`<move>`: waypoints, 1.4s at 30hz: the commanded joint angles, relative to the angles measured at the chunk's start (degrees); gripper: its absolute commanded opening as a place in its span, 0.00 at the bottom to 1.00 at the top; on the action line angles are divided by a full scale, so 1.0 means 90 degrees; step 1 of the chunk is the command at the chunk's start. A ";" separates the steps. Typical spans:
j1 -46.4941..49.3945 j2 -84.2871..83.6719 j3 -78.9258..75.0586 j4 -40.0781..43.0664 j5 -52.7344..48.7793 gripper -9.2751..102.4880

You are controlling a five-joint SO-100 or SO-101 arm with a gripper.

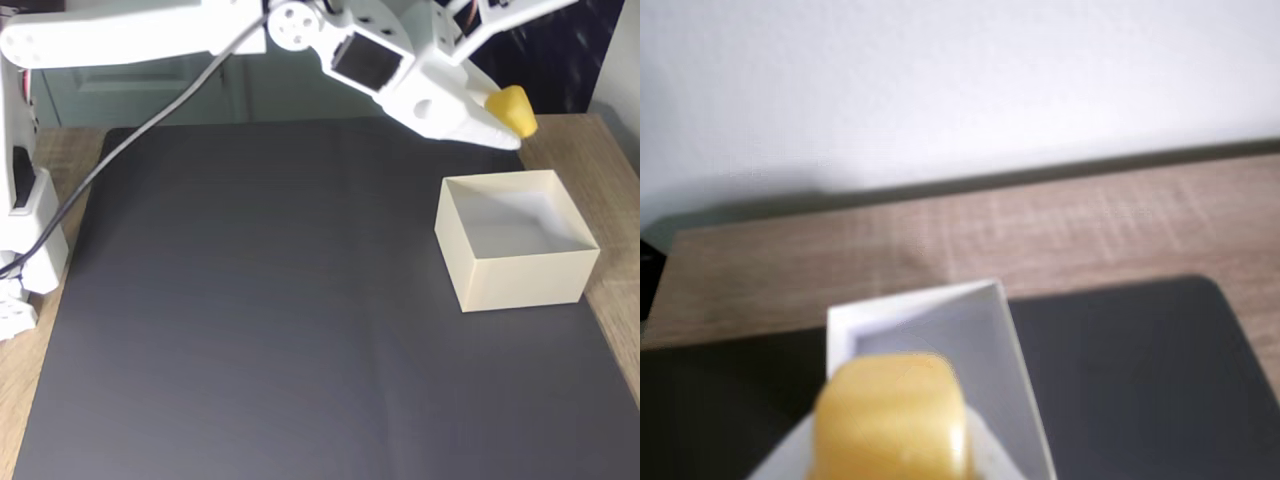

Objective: Grasp a cube block and put it in the white box.

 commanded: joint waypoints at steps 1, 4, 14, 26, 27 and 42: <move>0.0098 -0.0205 -0.0498 -0.0352 0.0010 0.08; 0.0117 -0.0615 -0.0742 -0.0566 0.0039 0.08; 0.0010 -0.1484 -0.1426 -0.0684 0.0107 0.08; -0.0088 -0.1543 -0.1426 -0.0645 0.0146 0.14; -0.0088 -0.1533 -0.1426 -0.0645 0.0137 0.16; -0.0020 -0.1416 -0.1367 -0.0586 0.0098 0.26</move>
